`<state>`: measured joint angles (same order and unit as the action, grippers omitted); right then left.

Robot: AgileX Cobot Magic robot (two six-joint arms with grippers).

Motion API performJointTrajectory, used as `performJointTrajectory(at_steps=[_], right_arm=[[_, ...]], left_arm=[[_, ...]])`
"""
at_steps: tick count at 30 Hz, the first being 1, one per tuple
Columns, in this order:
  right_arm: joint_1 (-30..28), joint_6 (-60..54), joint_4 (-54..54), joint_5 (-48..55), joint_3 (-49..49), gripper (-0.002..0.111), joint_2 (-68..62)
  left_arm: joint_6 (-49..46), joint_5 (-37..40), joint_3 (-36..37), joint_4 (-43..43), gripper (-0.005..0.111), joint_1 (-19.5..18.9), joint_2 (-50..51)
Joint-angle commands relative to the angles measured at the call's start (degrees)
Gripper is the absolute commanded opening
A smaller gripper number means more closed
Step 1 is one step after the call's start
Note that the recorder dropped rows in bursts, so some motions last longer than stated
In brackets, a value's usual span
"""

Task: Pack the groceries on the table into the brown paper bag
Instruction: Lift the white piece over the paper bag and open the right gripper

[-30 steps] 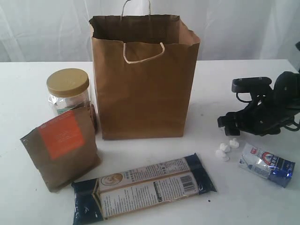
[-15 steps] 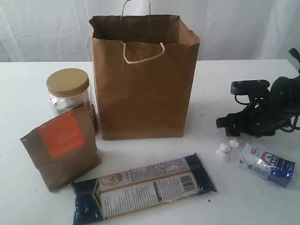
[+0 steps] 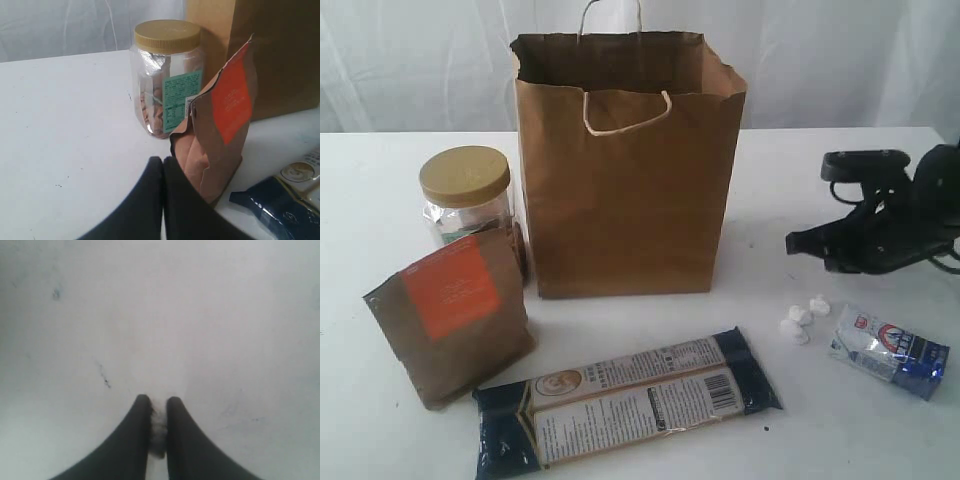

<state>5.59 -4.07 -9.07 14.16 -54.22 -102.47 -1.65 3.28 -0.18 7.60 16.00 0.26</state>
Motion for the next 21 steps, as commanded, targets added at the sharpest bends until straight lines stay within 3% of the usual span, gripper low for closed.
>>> performJointTrajectory(at_steps=[1,4,9,21], right_arm=[[-0.5,-0.2,-0.1,-4.1,2.3,0.0,12.3],[-0.2,-0.4,0.0,-8.8,2.8,0.0,22.6],[5.4,-1.9,1.6,-12.0,2.2,0.0,33.4],[18.4,-3.7,2.5,-11.5,-8.2,0.0,29.7]], left_arm=[[0.1,-0.2,0.2,0.1,0.0,0.1,-0.3],[0.1,-0.2,0.2,0.1,0.0,0.1,-0.3],[0.1,-0.2,0.2,0.1,0.0,0.1,-0.3],[0.1,-0.2,0.2,0.1,0.0,0.1,-0.3]])
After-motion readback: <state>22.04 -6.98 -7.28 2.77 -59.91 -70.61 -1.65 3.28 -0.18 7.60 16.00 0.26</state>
